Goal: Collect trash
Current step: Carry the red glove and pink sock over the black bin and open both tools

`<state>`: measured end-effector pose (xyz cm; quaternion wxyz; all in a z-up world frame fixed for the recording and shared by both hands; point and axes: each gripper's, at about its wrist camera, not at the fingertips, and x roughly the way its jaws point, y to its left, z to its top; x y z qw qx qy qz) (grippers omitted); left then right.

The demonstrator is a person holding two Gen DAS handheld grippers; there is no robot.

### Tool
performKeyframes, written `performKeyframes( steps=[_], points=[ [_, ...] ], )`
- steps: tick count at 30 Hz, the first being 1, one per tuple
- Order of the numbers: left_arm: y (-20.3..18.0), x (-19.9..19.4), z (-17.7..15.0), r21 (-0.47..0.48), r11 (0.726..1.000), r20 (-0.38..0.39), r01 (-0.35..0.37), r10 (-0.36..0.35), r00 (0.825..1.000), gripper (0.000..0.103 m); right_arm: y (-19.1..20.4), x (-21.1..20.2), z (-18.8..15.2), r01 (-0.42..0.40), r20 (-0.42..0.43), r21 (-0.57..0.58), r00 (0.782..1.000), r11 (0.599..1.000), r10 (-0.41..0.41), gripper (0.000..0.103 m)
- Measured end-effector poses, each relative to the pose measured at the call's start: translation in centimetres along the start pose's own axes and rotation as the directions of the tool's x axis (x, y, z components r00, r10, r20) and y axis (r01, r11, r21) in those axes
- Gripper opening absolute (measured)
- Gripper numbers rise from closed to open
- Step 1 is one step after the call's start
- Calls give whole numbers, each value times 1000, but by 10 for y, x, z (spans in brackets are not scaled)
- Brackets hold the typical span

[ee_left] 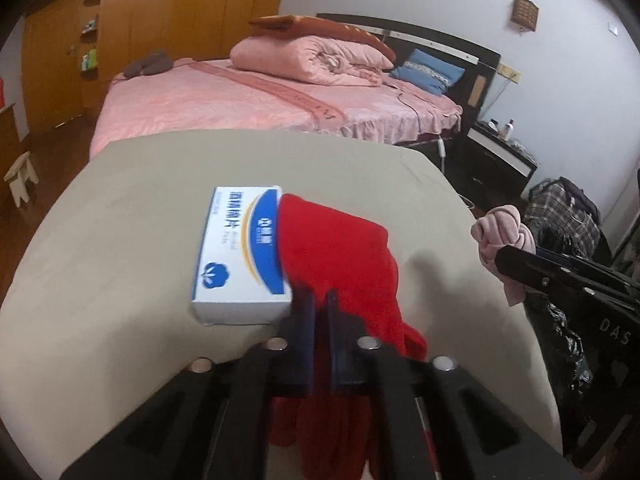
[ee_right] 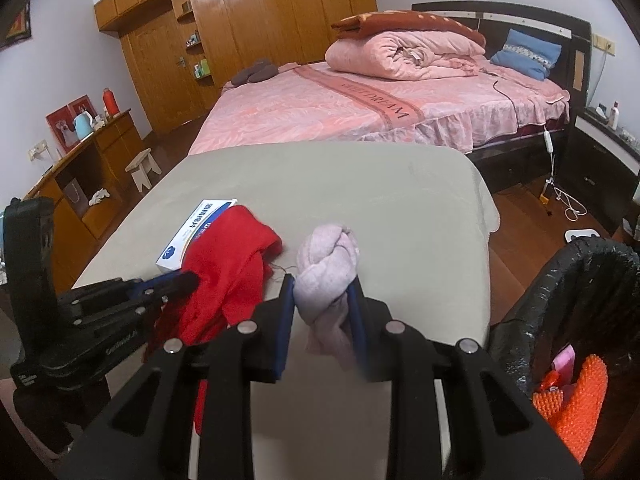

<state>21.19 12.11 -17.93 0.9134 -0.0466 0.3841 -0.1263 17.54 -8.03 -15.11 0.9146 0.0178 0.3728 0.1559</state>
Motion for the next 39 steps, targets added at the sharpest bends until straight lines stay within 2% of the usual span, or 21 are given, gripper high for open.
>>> performKeyframes(
  steps=[7, 12, 19, 29, 39],
  points=[
    [5, -43, 24, -39, 998, 138, 44, -38, 990, 4, -8, -9, 3, 10, 23, 9, 1000, 1000, -10, 25],
    [3, -53, 32, -31, 999, 154, 34, -28, 988, 4, -12, -17, 8, 9, 39, 15, 999, 1000, -10, 25],
    [-19, -78, 45, 3, 998, 205, 68, -67, 976, 4, -16, -46, 21, 3, 98, 1, 995, 1000, -4, 25],
    [-90, -97, 59, 104, 978, 236, 181, -201, 951, 4, -48, -110, 31, 48, 186, 32, 981, 998, -53, 25],
    [-179, -97, 56, 199, 941, 203, 272, -311, 928, 4, -101, -168, 10, 158, 208, 81, 963, 984, -172, 25]
  ],
)
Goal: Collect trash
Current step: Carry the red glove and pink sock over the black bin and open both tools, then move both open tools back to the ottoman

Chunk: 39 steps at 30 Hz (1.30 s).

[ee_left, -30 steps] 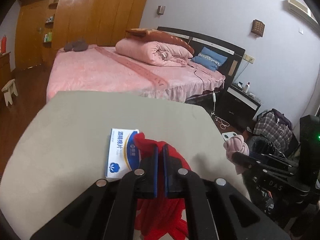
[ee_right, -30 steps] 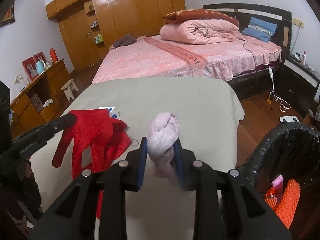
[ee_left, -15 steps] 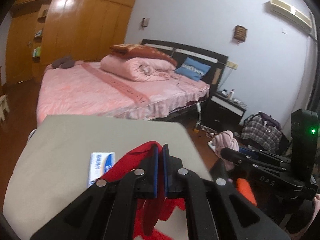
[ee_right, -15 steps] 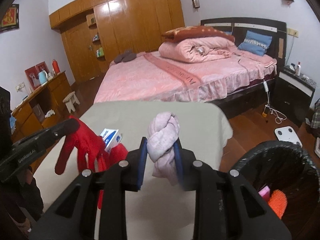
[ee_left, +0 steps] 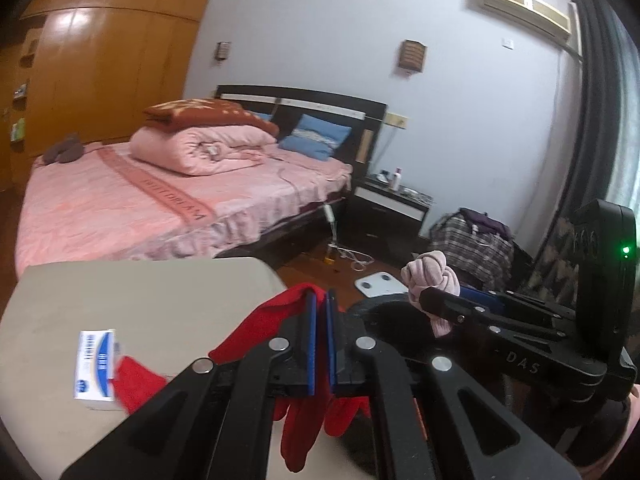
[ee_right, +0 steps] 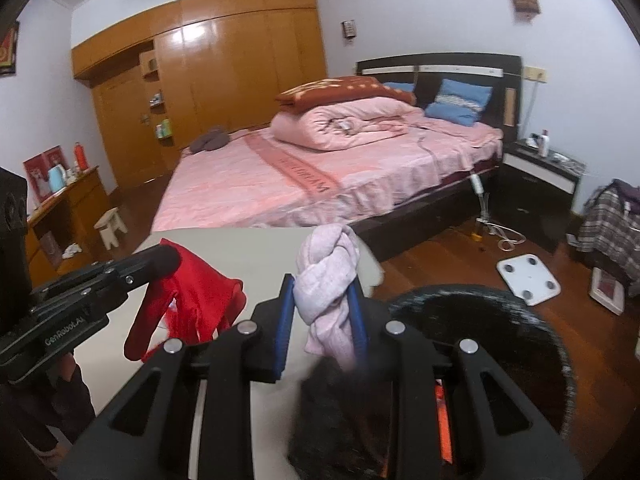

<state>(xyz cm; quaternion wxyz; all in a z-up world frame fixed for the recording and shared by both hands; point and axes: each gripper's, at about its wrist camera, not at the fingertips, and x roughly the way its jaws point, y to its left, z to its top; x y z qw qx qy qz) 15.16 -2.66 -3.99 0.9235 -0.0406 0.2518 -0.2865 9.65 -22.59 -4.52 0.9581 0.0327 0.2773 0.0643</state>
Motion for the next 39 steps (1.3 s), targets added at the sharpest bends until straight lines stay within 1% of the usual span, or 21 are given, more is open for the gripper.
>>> performKeyframes(
  steps=[8, 13, 18, 22, 25, 26, 27, 28, 29, 30, 31, 32, 33, 34, 35, 36, 37, 38, 39],
  points=[
    [-61, 20, 0, 55, 996, -20, 76, -75, 997, 4, -53, -33, -22, 117, -4, 43, 993, 992, -117, 25],
    [-96, 32, 2, 92, 986, -24, 137, -135, 991, 4, -79, -45, -36, 166, -12, 68, 986, 984, -166, 25],
    [-121, 43, 3, 118, 975, -32, 187, -185, 982, 4, -97, -51, -44, 199, -14, 93, 980, 976, -198, 25],
    [-133, 56, -1, 121, 968, -52, 218, -213, 976, 4, -110, -54, -52, 221, -20, 111, 975, 969, -220, 25],
    [-135, 69, -5, 113, 965, -78, 235, -227, 971, 4, -117, -53, -56, 234, -29, 123, 972, 965, -232, 26],
    [-135, 74, -8, 108, 964, -89, 241, -232, 969, 5, -118, -53, -57, 238, -32, 125, 971, 963, -236, 27],
    [-135, 80, -10, 105, 963, -108, 247, -236, 966, 6, -121, -52, -58, 242, -36, 128, 970, 962, -240, 29],
    [-134, 85, -12, 102, 964, -121, 246, -234, 965, 10, -124, -51, -61, 253, -42, 134, 968, 958, -249, 30],
    [-133, 90, -15, 99, 965, -138, 243, -229, 964, 23, -125, -49, -62, 259, -47, 137, 966, 956, -255, 31],
    [-131, 93, -17, 97, 968, -150, 231, -216, 965, 30, -128, -48, -64, 263, -54, 141, 965, 954, -258, 36],
    [-128, 96, -20, 92, 971, -155, 222, -206, 966, 41, -129, -46, -66, 270, -58, 144, 963, 952, -264, 40],
    [-125, 97, -22, 88, 972, -159, 216, -201, 967, 44, -130, -46, -68, 277, -59, 147, 961, 950, -271, 49],
    [-122, 99, -24, 85, 975, -166, 208, -192, 967, 45, -131, -46, -69, 279, -60, 151, 960, 948, -273, 53],
    [-119, 100, -25, 83, 977, -172, 198, -182, 968, 47, -132, -45, -70, 281, -61, 152, 960, 947, -275, 54],
    [-113, 100, -27, 82, 980, -176, 180, -164, 971, 51, -132, -44, -71, 285, -63, 154, 958, 946, -278, 58],
    [-110, 99, -28, 82, 982, -175, 169, -153, 973, 53, -132, -44, -71, 287, -65, 155, 958, 945, -280, 66],
    [-106, 98, -28, 84, 984, -174, 155, -139, 975, 58, -132, -44, -71, 292, -65, 158, 956, 943, -285, 71],
    [-100, 96, -29, 90, 987, -170, 132, -115, 979, 64, -131, -44, -71, 298, -64, 158, 954, 941, -291, 83],
    [-94, 93, -30, 97, 990, -163, 103, -86, 983, 72, -129, -45, -71, 305, -59, 156, 952, 939, -299, 90]
  ],
)
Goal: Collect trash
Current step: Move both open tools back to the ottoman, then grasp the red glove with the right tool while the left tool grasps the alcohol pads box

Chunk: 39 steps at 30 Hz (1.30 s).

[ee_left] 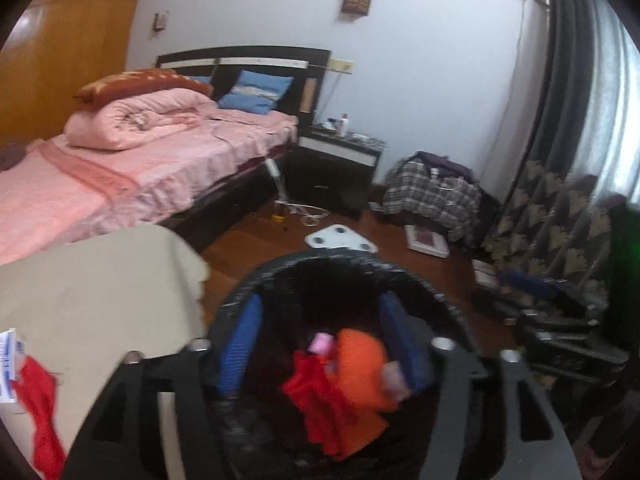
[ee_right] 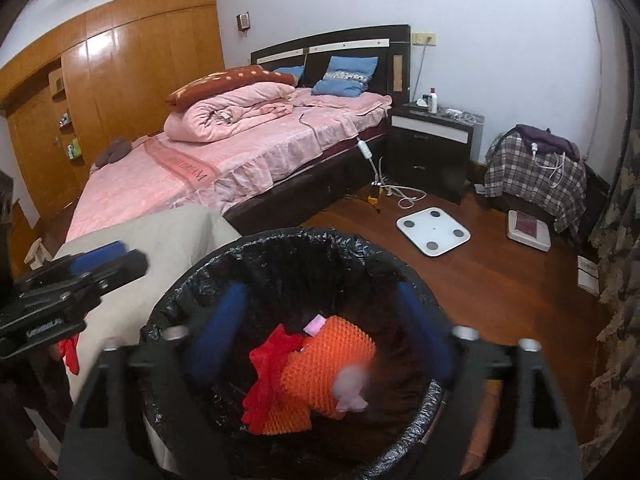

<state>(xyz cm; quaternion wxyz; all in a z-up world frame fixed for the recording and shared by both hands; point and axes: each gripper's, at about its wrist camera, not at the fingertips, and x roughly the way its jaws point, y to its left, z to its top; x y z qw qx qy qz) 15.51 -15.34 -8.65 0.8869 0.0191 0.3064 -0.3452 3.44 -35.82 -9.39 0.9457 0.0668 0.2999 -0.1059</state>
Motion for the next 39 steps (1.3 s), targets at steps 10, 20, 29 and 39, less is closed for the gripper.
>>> performKeyframes(
  steps=[10, 20, 29, 39],
  points=[
    [76, -47, -24, -84, 969, 19, -231, 233, 972, 91, 32, 2, 3, -36, 13, -34, 999, 999, 36, 97],
    [144, -103, -58, -146, 899, 9, -414, 420, 908, 92, 109, 16, 1, -166, -15, -92, 986, 982, 165, 97],
    [213, -157, -98, -199, 800, -21, -566, 574, 818, 92, 216, 37, -7, -323, -58, -188, 947, 928, 317, 97],
    [272, -185, -139, -270, 727, -79, -632, 637, 767, 92, 311, 66, -30, -434, -142, -247, 901, 866, 411, 97]
  ],
)
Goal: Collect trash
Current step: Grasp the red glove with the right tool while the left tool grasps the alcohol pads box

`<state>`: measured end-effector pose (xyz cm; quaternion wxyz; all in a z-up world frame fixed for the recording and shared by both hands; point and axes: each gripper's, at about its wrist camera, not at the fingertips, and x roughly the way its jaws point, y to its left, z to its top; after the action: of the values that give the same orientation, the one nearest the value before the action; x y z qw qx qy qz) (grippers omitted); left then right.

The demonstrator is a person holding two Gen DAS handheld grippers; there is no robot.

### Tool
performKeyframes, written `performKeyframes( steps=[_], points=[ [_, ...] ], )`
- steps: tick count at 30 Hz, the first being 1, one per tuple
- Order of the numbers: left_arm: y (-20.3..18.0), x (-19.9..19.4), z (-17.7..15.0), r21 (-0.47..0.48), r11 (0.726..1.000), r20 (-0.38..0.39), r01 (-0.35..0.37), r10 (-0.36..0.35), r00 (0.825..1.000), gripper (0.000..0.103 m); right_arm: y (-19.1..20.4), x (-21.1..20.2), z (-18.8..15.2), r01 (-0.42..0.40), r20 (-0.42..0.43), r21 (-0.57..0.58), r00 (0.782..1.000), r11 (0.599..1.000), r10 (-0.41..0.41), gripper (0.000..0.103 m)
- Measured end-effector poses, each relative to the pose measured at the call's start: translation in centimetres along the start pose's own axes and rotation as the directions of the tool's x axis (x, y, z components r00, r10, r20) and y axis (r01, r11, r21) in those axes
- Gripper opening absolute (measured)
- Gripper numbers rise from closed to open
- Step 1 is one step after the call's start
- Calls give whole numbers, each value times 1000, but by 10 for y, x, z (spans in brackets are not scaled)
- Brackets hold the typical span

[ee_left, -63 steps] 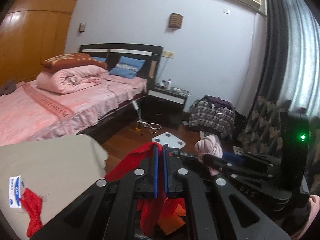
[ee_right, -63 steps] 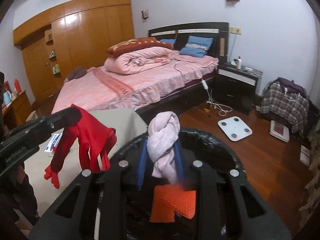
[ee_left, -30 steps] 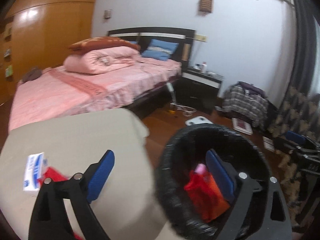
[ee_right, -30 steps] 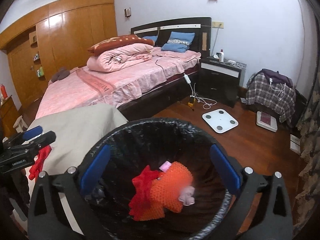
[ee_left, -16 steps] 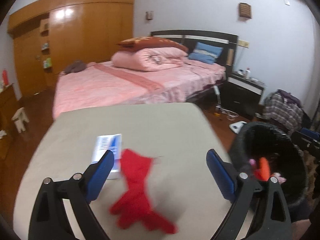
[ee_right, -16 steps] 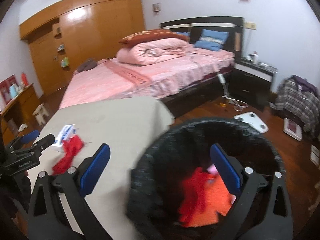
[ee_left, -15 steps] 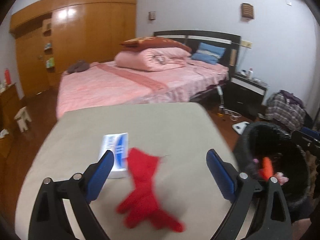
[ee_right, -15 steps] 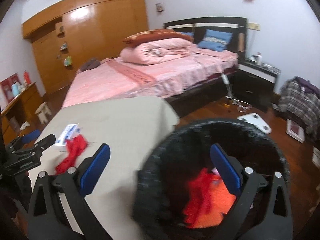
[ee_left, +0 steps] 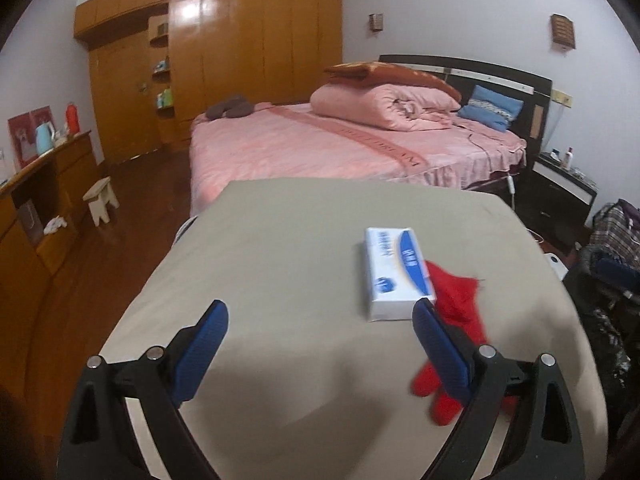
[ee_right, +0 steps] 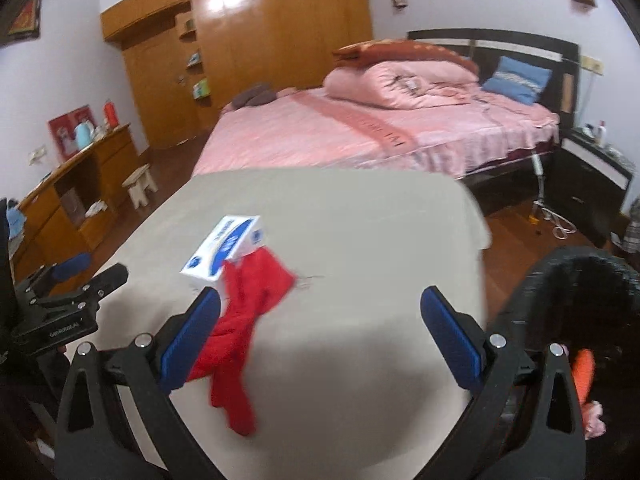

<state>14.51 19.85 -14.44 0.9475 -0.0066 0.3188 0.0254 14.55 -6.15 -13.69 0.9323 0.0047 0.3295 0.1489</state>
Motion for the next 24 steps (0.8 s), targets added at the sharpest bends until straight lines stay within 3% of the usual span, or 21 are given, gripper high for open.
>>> performKeyframes(
  steps=[8, 11, 13, 16, 18, 24],
  points=[
    [23, 8, -8, -25, 999, -14, -22, 21, 1000, 92, 42, 45, -12, -37, -95, -56, 995, 998, 32, 96],
    [28, 10, -9, -33, 999, -18, -24, 23, 1000, 92, 50, 61, -14, -52, -142, -62, 989, 997, 43, 78],
    [30, 13, -9, -36, 999, -20, -24, 23, 1000, 92, 55, 68, -17, -59, -165, -60, 985, 996, 48, 77],
    [31, 16, -8, -42, 999, -21, -21, 20, 1000, 92, 58, 78, -22, -75, -203, -69, 977, 995, 60, 67],
    [29, 17, -5, -41, 999, -21, -19, 18, 1000, 92, 60, 83, -26, -96, -231, -66, 970, 993, 78, 51],
    [25, 26, -2, -33, 999, -25, -3, 2, 1000, 92, 64, 85, -30, -137, -249, -57, 961, 989, 119, 21]
  ],
)
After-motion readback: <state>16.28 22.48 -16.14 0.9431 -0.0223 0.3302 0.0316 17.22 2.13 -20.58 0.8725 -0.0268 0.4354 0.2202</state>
